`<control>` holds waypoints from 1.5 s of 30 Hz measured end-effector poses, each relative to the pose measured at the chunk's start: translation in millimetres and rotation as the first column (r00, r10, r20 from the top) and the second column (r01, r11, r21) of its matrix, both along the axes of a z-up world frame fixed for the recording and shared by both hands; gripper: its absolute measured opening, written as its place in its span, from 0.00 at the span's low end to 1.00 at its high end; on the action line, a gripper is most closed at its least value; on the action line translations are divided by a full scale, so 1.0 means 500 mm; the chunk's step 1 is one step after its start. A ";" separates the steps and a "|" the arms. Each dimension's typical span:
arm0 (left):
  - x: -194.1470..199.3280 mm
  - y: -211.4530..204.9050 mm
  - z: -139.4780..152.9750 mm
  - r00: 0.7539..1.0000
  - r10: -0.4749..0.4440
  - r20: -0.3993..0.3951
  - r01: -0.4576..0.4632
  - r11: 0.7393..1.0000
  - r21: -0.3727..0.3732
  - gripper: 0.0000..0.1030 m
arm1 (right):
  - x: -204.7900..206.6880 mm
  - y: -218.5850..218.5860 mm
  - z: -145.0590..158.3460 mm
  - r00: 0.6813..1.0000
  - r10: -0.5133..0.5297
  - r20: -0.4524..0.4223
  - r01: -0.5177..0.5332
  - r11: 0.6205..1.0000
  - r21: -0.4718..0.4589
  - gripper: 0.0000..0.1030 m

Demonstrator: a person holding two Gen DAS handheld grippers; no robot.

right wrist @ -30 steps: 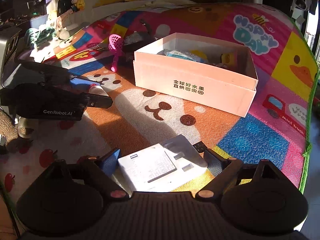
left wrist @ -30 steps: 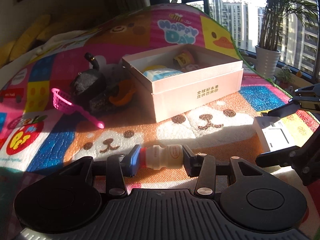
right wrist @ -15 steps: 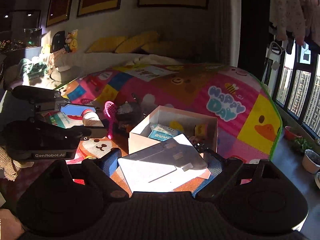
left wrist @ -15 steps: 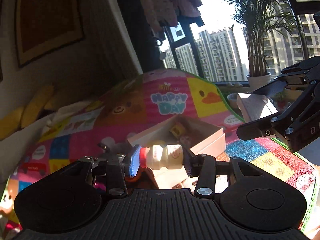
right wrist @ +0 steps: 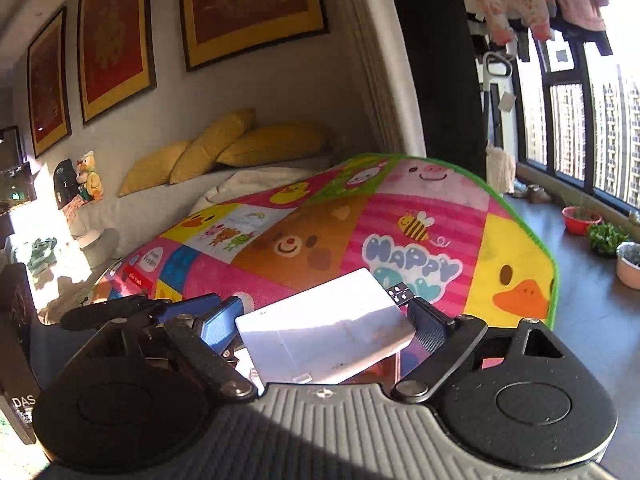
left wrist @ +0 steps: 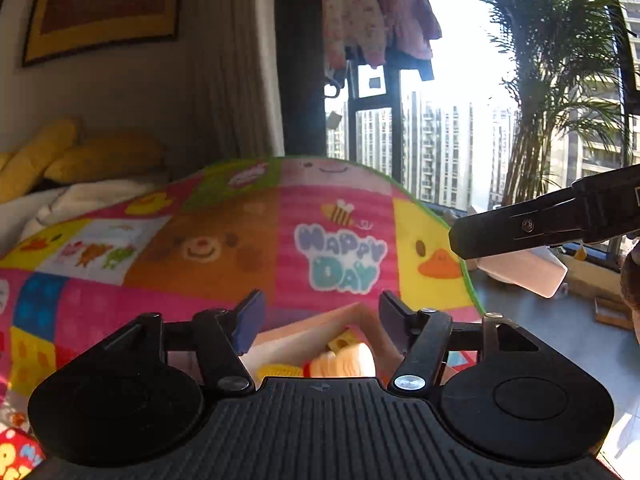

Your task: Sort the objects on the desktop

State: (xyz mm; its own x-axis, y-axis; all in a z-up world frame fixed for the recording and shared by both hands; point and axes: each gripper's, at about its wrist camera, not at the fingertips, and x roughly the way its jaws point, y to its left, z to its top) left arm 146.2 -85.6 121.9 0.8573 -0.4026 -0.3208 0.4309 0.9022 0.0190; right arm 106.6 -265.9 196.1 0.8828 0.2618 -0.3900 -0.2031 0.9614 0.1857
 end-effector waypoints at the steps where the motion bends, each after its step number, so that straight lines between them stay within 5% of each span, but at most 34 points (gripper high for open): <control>1: 0.005 0.019 -0.016 1.000 0.027 -0.014 -0.027 1.000 -0.005 0.83 | 0.032 -0.001 -0.017 0.999 0.007 -0.040 -0.007 1.000 0.013 0.88; 3: 0.000 0.060 -0.046 0.996 0.087 -0.033 -0.087 0.996 0.002 0.92 | 0.075 0.002 -0.051 0.995 0.003 -0.100 0.000 0.999 0.034 0.90; 10: -0.053 0.182 -0.153 0.973 0.196 -0.120 -0.183 0.977 0.112 0.95 | 0.141 0.052 -0.138 0.980 0.015 -0.198 -0.012 1.000 0.020 0.90; 15: -0.085 0.241 -0.197 0.944 0.293 -0.150 -0.280 0.954 0.107 0.97 | 0.163 0.176 -0.153 0.973 0.069 -0.220 -0.093 0.990 -0.102 0.90; 18: -0.088 0.273 -0.207 0.934 0.308 -0.182 -0.302 0.952 0.056 0.97 | 0.184 0.286 -0.162 0.966 0.126 -0.225 -0.179 0.956 -0.234 0.77; 20: -0.086 0.285 -0.211 0.931 0.306 -0.198 -0.305 0.952 0.039 0.97 | 0.203 0.357 -0.174 0.948 0.179 -0.263 -0.255 0.921 -0.294 0.60; 22: -0.092 0.294 -0.214 0.931 0.297 -0.213 -0.300 0.954 0.018 0.97 | 0.226 0.414 -0.189 0.926 0.215 -0.311 -0.314 0.896 -0.315 0.55; 25: -0.095 0.309 -0.215 0.930 0.290 -0.224 -0.304 0.952 -0.029 0.97 | 0.264 0.476 -0.213 0.907 0.219 -0.359 -0.350 0.868 -0.354 0.56; 28: -0.090 0.327 -0.217 0.922 0.290 -0.255 -0.319 0.945 -0.078 0.98 | 0.296 0.497 -0.214 0.924 0.188 -0.333 -0.304 0.889 -0.343 0.79; 34: -0.083 0.346 -0.221 0.908 0.296 -0.297 -0.344 0.931 -0.125 0.98 | 0.373 0.528 -0.244 0.915 0.164 -0.367 -0.271 0.927 -0.260 1.00; 36: -0.083 0.346 -0.222 0.908 0.295 -0.298 -0.343 0.931 -0.124 0.98 | 0.391 0.541 -0.266 0.891 0.169 -0.420 -0.299 0.917 -0.265 1.00; 38: -0.086 0.344 -0.222 0.913 0.287 -0.289 -0.334 0.934 -0.125 0.98 | 0.390 0.544 -0.267 0.885 0.171 -0.433 -0.307 0.914 -0.265 0.80; 45: -0.094 0.341 -0.219 0.918 0.298 -0.262 -0.339 0.932 -0.126 0.99 | 0.273 0.474 -0.159 0.932 0.213 -0.294 -0.289 0.926 -0.243 0.79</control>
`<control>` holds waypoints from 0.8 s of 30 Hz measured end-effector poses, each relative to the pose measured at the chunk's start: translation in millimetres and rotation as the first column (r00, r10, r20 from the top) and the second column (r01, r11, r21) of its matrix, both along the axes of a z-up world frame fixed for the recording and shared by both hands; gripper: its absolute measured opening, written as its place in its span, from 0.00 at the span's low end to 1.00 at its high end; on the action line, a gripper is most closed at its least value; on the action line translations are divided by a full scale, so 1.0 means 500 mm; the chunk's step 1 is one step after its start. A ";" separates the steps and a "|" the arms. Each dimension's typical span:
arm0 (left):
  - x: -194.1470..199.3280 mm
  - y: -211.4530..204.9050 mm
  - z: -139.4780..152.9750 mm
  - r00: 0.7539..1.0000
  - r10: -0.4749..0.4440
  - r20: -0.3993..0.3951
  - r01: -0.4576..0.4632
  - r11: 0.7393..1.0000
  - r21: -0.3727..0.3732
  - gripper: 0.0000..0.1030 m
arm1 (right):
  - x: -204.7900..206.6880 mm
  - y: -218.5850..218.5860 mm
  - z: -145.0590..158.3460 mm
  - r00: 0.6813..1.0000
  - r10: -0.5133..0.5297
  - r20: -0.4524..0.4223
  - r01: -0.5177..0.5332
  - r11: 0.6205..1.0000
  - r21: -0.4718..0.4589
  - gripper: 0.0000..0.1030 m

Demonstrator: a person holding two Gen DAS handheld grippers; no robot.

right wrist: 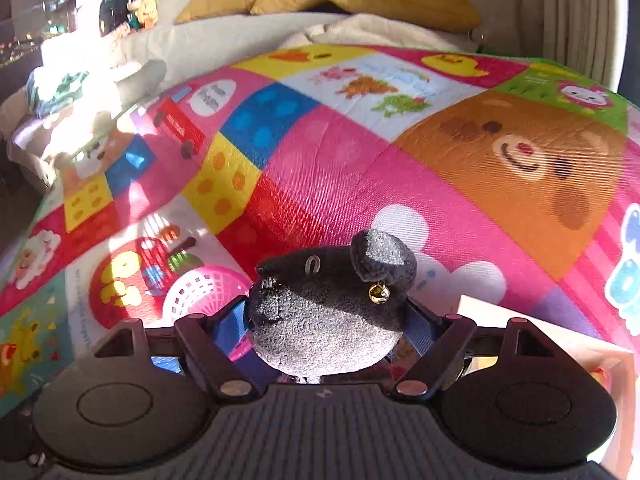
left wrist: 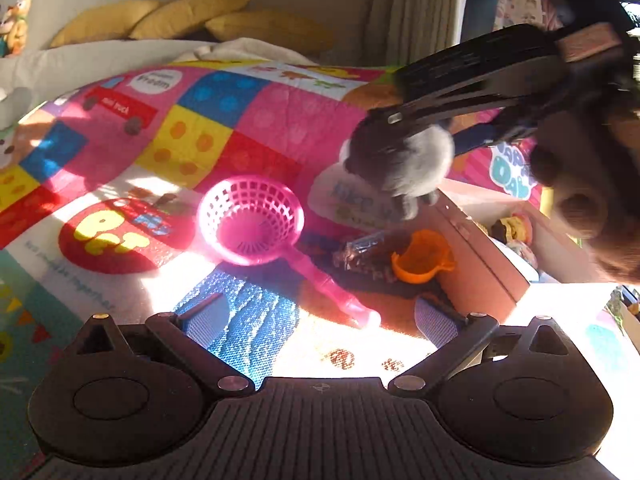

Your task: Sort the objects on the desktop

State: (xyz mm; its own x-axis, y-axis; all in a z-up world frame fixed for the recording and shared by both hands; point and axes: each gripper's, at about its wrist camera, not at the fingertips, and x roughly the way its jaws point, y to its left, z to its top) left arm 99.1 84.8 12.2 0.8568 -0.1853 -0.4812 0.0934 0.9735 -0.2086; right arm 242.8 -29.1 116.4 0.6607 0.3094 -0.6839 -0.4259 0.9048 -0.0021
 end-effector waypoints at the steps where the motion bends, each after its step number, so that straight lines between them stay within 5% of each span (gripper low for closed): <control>1: 0.000 -0.001 0.000 1.000 0.007 0.000 -0.007 1.000 0.004 0.99 | -0.033 -0.030 0.024 1.000 0.007 0.010 -0.008 0.999 0.042 0.79; 5: 0.003 -0.013 0.002 1.000 0.027 -0.011 -0.026 0.998 0.049 0.99 | -0.189 -0.149 0.064 0.997 0.019 0.069 -0.027 0.994 0.107 0.80; 10: 0.019 -0.046 0.002 0.998 0.040 -0.047 -0.032 0.987 0.160 0.99 | -0.345 -0.277 0.021 0.999 -0.029 0.041 0.024 0.993 0.113 0.80; 19: 0.056 -0.110 0.037 1.000 -0.023 -0.007 0.024 0.978 0.207 0.98 | -0.403 -0.416 -0.114 0.942 -0.336 -0.003 0.330 0.924 0.195 0.83; 21: 0.057 -0.134 0.044 0.996 -0.080 0.025 0.071 0.964 0.255 0.89 | -0.413 -0.437 -0.129 0.933 -0.360 0.000 0.348 0.901 0.259 0.87; 23: 0.062 -0.155 0.038 0.989 -0.149 0.007 0.139 0.938 0.316 0.53 | -0.421 -0.446 -0.137 0.929 -0.370 0.009 0.350 0.885 0.308 0.88; 24: 0.063 -0.163 0.034 0.984 -0.178 0.003 0.167 0.928 0.333 0.53 | -0.425 -0.447 -0.140 0.929 -0.371 0.017 0.347 0.883 0.317 0.88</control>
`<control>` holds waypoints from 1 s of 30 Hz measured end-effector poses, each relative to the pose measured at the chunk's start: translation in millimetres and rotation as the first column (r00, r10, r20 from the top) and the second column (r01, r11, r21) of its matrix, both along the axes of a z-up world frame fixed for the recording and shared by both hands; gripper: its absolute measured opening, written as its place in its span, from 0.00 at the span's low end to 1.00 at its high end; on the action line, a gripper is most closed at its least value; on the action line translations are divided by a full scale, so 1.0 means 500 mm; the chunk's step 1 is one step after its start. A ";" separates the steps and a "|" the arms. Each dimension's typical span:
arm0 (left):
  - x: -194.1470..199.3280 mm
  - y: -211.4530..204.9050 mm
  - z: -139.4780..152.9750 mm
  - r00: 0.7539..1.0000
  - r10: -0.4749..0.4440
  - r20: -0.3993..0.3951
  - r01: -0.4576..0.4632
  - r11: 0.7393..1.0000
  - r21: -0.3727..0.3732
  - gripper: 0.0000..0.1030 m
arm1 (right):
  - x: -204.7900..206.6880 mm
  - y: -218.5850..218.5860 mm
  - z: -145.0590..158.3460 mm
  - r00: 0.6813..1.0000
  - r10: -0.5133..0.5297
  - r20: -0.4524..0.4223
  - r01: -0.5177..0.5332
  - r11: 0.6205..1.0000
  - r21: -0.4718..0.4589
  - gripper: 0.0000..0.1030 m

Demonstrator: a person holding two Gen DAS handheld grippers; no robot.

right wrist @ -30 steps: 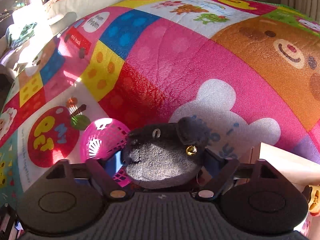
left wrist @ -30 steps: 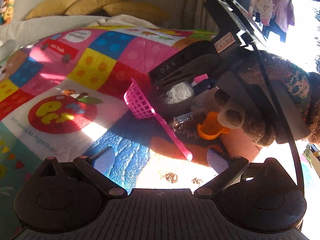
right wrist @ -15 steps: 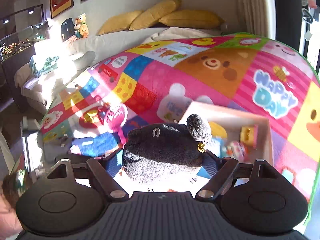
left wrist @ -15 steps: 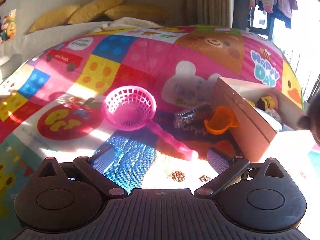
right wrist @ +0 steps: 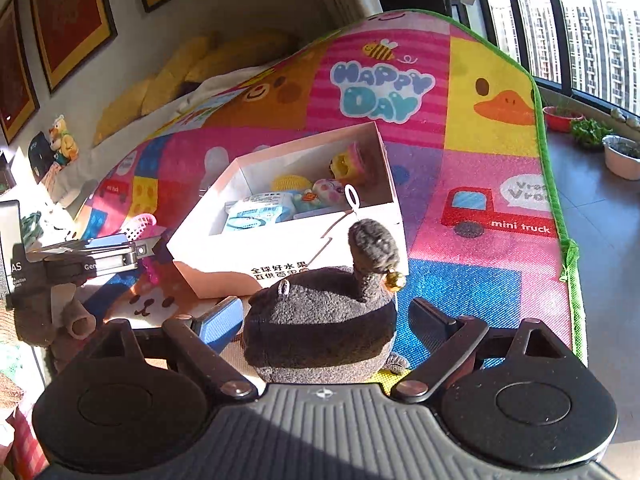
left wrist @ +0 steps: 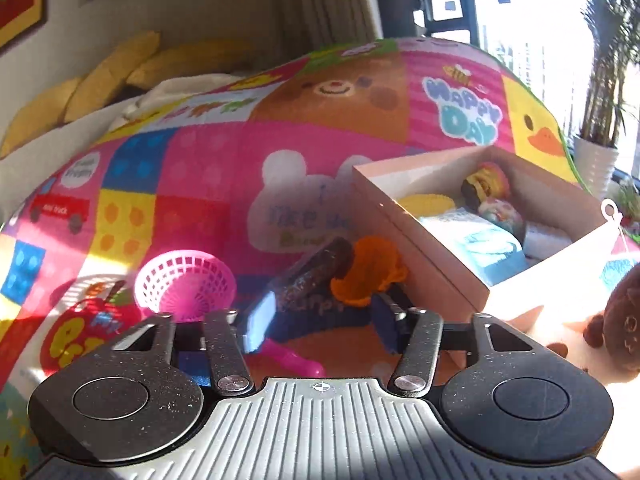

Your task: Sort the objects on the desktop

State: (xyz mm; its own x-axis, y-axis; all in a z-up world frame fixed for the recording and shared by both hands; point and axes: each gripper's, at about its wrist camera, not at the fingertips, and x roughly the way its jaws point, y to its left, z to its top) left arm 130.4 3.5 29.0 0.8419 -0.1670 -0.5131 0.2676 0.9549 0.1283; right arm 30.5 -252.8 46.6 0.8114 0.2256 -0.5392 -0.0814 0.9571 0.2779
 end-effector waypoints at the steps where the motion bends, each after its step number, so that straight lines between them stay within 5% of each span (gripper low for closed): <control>1: -0.002 -0.005 -0.005 1.000 -0.026 0.010 0.026 1.000 0.011 0.55 | -0.003 -0.001 -0.002 1.000 -0.001 0.010 0.001 1.000 0.001 0.89; 5: -0.006 -0.037 -0.025 0.989 -0.145 0.039 0.141 0.987 0.082 0.56 | -0.005 -0.003 -0.005 1.000 0.004 0.030 -0.004 1.000 0.002 0.94; 10: 0.027 -0.064 -0.046 0.984 -0.174 0.026 0.167 0.970 0.175 0.56 | 0.005 -0.018 -0.016 1.000 -0.023 0.017 0.023 1.000 0.016 0.95; 18: 0.071 -0.050 -0.058 0.966 -0.257 -0.001 0.252 0.949 0.191 0.66 | 0.029 -0.037 -0.050 0.999 -0.030 -0.030 0.034 0.990 0.136 1.00; 25: 0.088 -0.034 -0.059 0.964 -0.265 -0.008 0.263 0.950 0.168 0.79 | 0.039 -0.018 -0.056 0.999 0.002 -0.050 0.004 0.992 0.124 1.00; 30: 0.098 -0.019 -0.057 0.965 -0.261 -0.018 0.261 0.954 0.144 0.78 | 0.044 -0.019 -0.060 0.998 0.013 -0.064 -0.004 0.990 0.139 1.00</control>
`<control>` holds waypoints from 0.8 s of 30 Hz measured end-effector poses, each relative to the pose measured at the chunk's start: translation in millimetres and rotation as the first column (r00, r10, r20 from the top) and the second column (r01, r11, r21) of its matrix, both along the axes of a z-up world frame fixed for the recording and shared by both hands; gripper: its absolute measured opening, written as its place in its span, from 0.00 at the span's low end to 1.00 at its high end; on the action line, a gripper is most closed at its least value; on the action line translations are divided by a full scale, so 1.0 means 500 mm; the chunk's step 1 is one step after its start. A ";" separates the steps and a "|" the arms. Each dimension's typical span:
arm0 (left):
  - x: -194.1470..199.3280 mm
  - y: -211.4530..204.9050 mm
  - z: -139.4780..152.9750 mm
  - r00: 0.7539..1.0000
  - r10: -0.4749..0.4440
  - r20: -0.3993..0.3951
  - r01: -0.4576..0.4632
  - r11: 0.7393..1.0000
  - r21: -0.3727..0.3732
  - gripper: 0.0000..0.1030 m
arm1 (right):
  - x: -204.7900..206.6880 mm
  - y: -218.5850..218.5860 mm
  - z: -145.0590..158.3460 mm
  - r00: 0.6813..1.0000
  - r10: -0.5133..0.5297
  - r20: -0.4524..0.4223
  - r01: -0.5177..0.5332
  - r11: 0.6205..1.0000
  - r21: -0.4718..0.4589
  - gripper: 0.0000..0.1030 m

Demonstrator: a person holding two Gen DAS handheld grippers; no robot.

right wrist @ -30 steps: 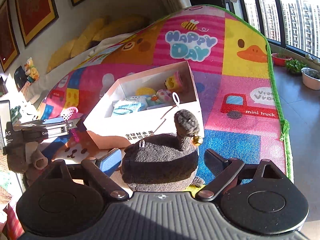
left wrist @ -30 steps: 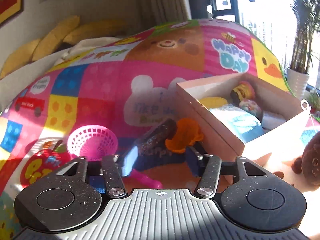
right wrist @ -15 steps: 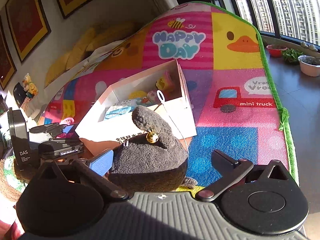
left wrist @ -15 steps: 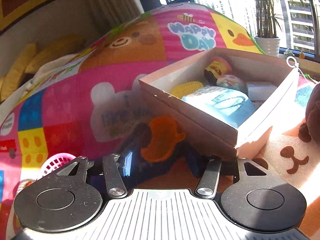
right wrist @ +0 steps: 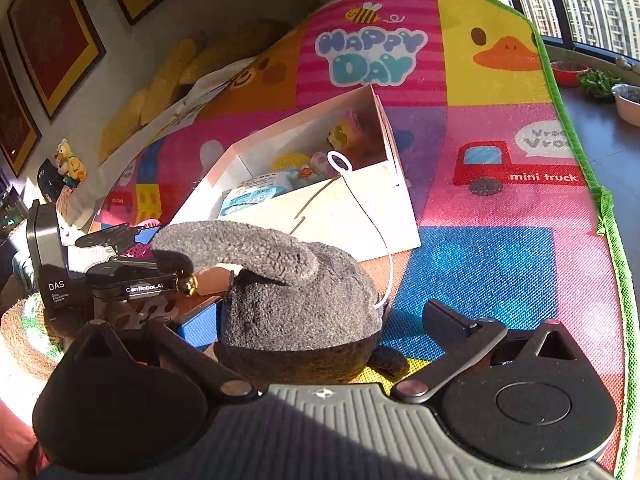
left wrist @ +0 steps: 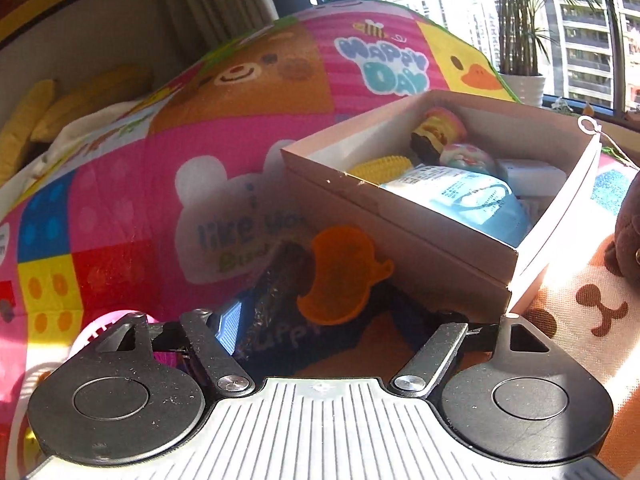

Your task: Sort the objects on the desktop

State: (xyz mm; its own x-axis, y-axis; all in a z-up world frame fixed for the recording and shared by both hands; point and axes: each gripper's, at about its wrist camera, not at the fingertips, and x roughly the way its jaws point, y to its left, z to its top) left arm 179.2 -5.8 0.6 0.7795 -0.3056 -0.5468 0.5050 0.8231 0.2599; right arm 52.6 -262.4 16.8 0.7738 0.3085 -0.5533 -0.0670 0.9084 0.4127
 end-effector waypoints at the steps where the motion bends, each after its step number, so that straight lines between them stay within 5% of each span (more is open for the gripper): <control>1: 0.002 0.004 0.000 1.000 0.010 -0.001 -0.010 1.000 0.001 0.77 | 0.000 0.000 0.000 1.000 0.000 0.000 0.000 1.000 0.000 1.00; 13: 0.047 0.025 0.010 0.971 0.228 0.075 -0.229 0.973 0.002 0.61 | 0.000 0.003 0.000 1.000 0.002 0.001 -0.002 1.000 -0.006 1.00; 16: 0.049 0.044 0.017 0.984 0.174 0.034 -0.172 0.983 -0.060 0.61 | -0.001 0.003 0.000 1.000 0.002 0.000 -0.002 1.000 -0.004 1.00; 24: 0.043 0.020 0.010 0.995 0.102 0.011 -0.101 0.994 -0.051 0.64 | 0.001 0.005 0.000 1.000 0.006 -0.001 -0.006 1.000 -0.005 1.00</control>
